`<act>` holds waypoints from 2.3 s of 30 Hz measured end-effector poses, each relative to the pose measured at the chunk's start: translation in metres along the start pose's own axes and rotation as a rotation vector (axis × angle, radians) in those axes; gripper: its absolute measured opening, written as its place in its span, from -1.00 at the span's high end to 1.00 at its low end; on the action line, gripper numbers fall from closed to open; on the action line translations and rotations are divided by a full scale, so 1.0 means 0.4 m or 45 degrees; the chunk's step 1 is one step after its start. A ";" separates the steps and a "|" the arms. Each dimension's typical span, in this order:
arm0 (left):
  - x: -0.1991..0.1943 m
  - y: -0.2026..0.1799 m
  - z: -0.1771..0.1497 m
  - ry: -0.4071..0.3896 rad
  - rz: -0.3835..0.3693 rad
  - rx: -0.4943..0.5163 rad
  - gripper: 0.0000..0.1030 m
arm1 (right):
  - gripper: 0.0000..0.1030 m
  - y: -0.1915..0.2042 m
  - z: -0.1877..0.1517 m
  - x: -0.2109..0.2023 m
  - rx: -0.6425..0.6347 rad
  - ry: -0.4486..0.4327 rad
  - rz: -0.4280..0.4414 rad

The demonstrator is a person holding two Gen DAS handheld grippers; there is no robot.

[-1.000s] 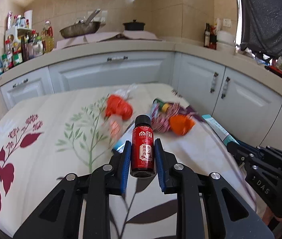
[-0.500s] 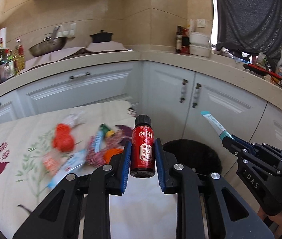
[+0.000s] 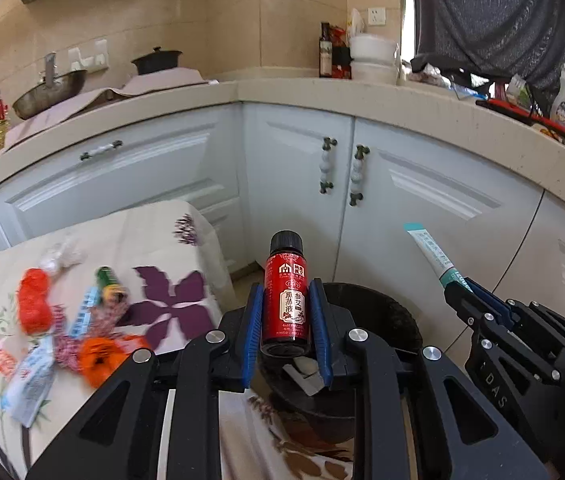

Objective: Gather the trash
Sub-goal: 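Carry red bottle and teal tube over the black bin and open both tools, then move back to the table and grasp the white-blue toothpaste tube with the left tool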

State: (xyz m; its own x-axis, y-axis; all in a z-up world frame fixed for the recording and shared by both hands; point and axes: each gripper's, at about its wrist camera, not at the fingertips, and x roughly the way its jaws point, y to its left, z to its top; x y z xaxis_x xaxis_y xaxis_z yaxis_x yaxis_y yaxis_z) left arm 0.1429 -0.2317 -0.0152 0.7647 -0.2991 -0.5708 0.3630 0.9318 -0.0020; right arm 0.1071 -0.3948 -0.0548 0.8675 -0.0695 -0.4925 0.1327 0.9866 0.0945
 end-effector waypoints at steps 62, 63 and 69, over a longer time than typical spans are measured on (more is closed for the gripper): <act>-0.229 0.522 -0.127 -0.069 0.518 -0.266 -0.49 | -0.06 0.462 0.078 -0.025 -0.169 -0.058 0.297; -0.229 0.530 -0.131 -0.065 0.520 -0.271 -0.49 | -0.06 0.469 0.077 -0.023 -0.176 -0.052 0.300; -0.214 0.552 -0.146 -0.029 0.495 -0.279 -0.49 | -0.06 0.506 0.073 0.001 -0.197 -0.001 0.314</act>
State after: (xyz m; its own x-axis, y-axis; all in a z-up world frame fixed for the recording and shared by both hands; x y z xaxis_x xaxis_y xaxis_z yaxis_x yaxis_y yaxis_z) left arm 0.1264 0.0116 -0.0149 0.8346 0.0797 -0.5450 -0.0731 0.9967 0.0338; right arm 0.1484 -0.1995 -0.0108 0.8650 0.1753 -0.4701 -0.1569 0.9845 0.0783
